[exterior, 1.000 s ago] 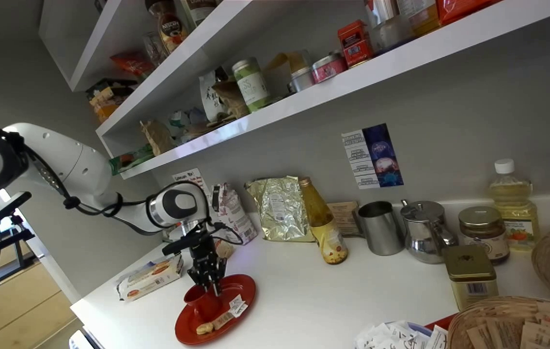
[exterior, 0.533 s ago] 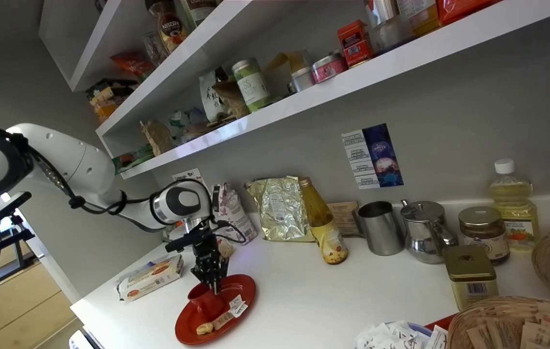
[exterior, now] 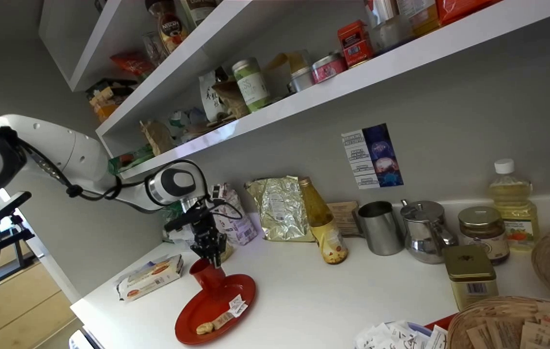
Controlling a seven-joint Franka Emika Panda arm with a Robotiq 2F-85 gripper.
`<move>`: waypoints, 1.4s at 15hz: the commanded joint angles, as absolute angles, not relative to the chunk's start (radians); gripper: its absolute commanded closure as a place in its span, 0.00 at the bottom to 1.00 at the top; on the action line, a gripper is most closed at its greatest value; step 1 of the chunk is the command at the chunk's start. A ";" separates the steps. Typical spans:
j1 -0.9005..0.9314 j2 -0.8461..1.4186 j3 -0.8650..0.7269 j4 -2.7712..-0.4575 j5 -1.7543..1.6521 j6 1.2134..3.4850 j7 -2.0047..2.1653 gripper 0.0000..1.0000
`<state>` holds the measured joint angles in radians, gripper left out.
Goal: Place the cup on the counter
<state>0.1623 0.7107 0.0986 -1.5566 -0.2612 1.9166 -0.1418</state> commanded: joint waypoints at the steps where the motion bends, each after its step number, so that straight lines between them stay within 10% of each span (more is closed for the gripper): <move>1: 0.198 0.680 0.124 -1.483 -0.247 1.860 -0.158 0.98; 21: 0.528 1.003 0.135 -1.102 -0.356 1.655 -0.118 0.98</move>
